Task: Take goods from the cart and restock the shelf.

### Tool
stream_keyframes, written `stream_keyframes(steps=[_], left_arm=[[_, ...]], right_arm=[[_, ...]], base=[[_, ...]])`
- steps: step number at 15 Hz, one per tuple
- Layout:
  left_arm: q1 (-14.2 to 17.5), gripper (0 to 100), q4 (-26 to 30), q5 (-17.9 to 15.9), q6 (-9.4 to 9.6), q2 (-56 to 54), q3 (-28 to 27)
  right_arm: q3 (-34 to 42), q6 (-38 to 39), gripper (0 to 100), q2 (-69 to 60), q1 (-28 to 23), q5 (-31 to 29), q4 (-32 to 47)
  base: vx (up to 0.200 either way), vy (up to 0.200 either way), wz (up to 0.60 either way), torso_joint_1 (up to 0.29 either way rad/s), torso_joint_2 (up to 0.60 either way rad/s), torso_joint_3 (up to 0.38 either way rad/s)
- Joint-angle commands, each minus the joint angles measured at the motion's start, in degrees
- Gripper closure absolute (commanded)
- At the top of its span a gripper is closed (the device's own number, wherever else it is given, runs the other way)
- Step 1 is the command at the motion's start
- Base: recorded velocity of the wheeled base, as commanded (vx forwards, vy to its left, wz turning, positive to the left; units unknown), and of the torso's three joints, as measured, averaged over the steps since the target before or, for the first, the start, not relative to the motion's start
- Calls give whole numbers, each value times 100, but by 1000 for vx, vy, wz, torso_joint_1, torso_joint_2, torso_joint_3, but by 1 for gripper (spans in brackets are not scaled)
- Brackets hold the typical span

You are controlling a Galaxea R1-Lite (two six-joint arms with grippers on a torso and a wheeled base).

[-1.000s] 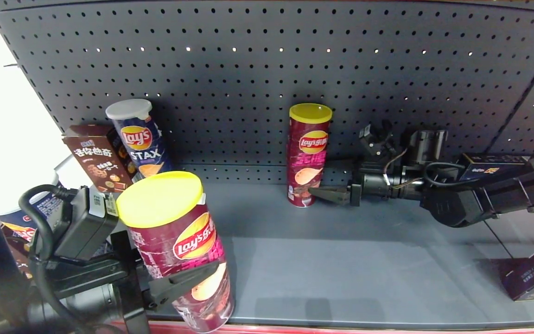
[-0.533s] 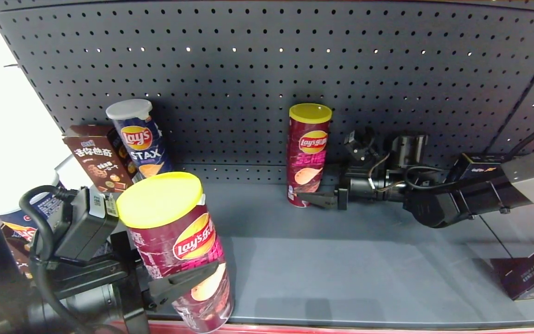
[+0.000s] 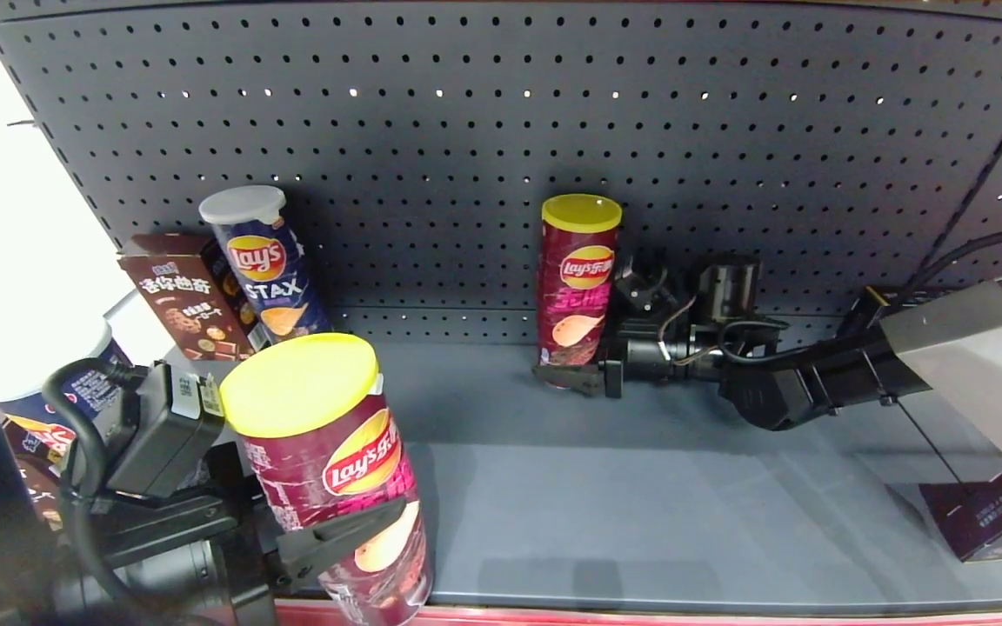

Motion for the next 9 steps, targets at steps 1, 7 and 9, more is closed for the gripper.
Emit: stream_keyframes(steps=[1, 7, 9], left_arm=[[3, 100, -2, 1, -1, -2, 32], [12, 100, -11, 1, -1, -2, -38], [21, 100, -20, 1, -1, -2, -47]], right_arm=[[35, -3, 100, 69, 29, -13, -68], [386, 14, 100, -458, 108, -65, -68], [861, 14, 100, -871, 187, -276, -77]], base=[[0, 0, 0, 0, 0, 0], [0, 0, 0, 0, 0, 0], [0, 0, 0, 0, 0, 0]])
